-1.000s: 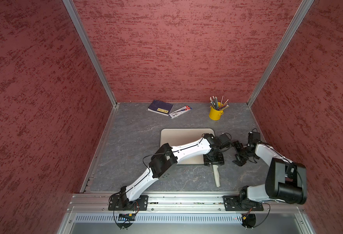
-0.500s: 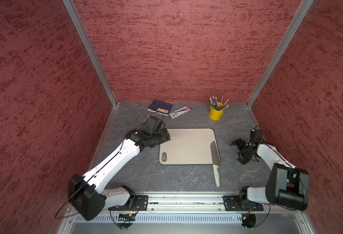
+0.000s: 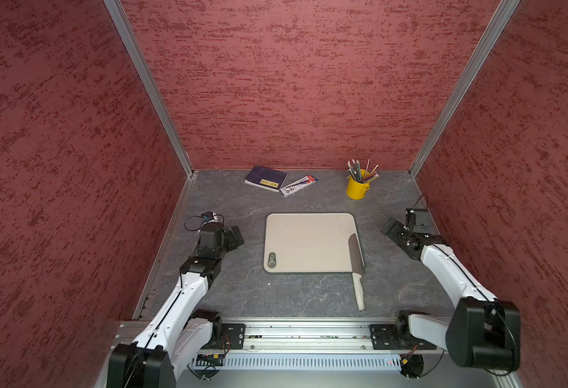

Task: Align the knife with the edge of the cutting board
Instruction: Reset both arms

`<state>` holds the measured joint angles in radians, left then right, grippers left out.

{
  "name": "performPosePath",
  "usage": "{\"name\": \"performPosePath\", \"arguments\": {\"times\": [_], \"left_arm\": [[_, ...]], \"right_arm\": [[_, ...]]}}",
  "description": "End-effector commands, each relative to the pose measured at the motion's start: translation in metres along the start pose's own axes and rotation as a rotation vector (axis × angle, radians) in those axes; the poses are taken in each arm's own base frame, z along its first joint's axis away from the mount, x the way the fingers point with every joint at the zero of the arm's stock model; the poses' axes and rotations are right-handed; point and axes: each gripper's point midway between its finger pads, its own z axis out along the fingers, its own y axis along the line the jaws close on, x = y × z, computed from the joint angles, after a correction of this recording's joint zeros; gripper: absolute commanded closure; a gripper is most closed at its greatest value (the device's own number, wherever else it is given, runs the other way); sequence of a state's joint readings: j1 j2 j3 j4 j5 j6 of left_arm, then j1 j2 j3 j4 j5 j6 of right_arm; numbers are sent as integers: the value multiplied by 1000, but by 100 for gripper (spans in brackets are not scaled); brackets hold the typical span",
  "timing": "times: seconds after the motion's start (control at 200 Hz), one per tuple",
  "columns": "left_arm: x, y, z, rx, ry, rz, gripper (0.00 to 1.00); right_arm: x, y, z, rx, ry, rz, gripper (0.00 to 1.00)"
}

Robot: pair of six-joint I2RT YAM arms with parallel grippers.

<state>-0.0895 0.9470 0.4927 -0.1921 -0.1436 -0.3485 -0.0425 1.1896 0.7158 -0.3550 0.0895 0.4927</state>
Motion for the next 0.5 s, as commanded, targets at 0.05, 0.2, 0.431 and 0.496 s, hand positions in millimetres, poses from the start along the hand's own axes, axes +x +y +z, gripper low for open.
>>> {"name": "performPosePath", "arguments": {"times": [0.05, 0.2, 0.431, 0.496], "left_arm": [[-51, 7, 21, 56, -183, 19, 0], [-59, 14, 52, 55, -225, 93, 0], [-62, 7, 72, 101, -287, 149, 0], [-64, 3, 75, 98, -292, 180, 0]], "right_arm": [[-43, 30, -6, -33, -425, -397, 2], [-41, 36, 14, -67, -511, -440, 2], [-40, 55, 45, -140, -555, -452, 2], [-36, 54, 41, -153, -561, -451, 2]]}}
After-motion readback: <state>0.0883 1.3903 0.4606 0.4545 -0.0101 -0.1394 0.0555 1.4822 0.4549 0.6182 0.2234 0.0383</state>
